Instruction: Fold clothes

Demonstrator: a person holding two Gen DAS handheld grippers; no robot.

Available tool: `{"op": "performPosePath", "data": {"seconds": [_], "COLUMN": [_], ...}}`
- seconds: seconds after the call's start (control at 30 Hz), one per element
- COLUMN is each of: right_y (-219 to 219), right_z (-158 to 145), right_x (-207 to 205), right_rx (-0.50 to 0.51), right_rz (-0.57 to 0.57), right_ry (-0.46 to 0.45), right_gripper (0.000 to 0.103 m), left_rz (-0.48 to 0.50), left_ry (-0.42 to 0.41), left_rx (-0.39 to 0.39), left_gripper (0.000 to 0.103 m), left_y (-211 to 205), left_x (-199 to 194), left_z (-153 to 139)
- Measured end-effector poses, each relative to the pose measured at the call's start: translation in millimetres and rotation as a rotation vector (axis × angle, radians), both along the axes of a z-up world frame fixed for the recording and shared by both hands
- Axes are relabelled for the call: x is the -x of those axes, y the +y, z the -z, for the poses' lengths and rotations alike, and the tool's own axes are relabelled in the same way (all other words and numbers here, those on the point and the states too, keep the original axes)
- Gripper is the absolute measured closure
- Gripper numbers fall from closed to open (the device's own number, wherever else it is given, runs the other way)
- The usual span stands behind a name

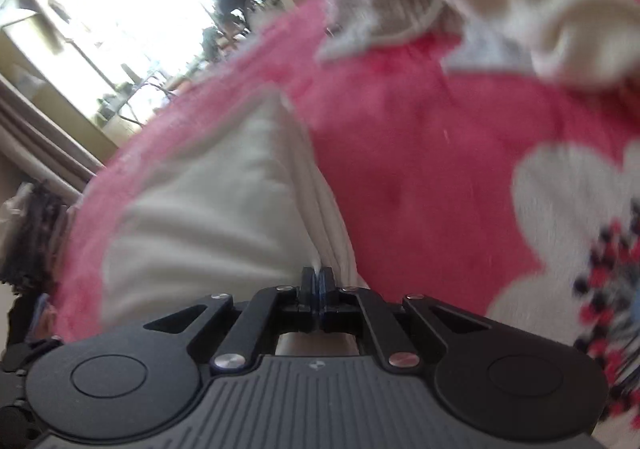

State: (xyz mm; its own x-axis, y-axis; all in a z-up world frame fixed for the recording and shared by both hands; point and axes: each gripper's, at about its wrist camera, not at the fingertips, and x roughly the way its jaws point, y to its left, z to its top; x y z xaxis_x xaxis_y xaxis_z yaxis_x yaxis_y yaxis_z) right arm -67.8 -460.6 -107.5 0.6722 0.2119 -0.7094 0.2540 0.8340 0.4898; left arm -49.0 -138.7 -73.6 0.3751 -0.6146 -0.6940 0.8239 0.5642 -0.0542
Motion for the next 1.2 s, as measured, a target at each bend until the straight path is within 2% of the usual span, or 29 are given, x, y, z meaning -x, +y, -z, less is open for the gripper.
{"op": "performPosePath", "data": {"seconds": [0.1,0.2,0.3,0.33,0.4,0.47,0.53,0.6,0.73,0.93,0.97,1.03,1.1,1.13,1.2], "right_y": [-5,-2,19,30,46,51,41,41,61,88,93,104,106,106,103], "right_z": [-14,-40,-56,-56,-40,-15,-14,-30,-48,-69,-65,-51,-35,-27,-19], "right_x": [3,15,18,16,6,-5,-5,1,8,17,15,9,1,-2,-6], "right_rx": [-0.018,0.064,0.102,0.121,0.175,0.335,0.286,0.292,0.366,0.461,0.458,0.52,0.615,0.664,0.679], "right_rz": [0.049,0.069,-0.074,-0.138,-0.22,-0.201,-0.126,-0.073,-0.115,-0.206,-0.25,-0.304,-0.303,-0.3,-0.289], "right_ry": [-0.029,-0.072,-0.098,-0.091,0.007,0.145,0.145,0.103,0.101,0.112,0.136,0.224,0.284,0.312,0.312], "right_gripper": [0.098,0.097,0.097,0.098,0.098,0.103,0.103,0.101,0.1,0.097,0.097,0.098,0.098,0.102,0.103], "left_rz": [-0.006,-0.02,-0.03,-0.035,-0.04,-0.043,-0.052,-0.057,-0.087,-0.18,-0.197,-0.217,-0.237,-0.249,-0.27], "left_ry": [-0.009,0.003,0.049,0.055,0.055,0.061,0.068,0.065,0.086,0.19,0.219,0.273,0.325,0.362,0.407], "left_rx": [0.009,0.04,0.044,0.044,0.047,0.063,0.079,0.088,0.077,0.138,0.147,0.159,0.162,0.165,0.176], "left_gripper": [0.055,0.055,0.055,0.054,0.054,0.054,0.054,0.054,0.054,0.054,0.055,0.055,0.055,0.056,0.056], "left_y": [8,21,23,22,20,22,28,37,52,66,66,63,59,57,57], "left_x": [2,4,1,1,1,1,2,5,6,-10,-14,-22,-29,-33,-38], "left_z": [-6,-12,-4,-1,4,4,-1,-5,-3,4,6,13,22,28,36]}}
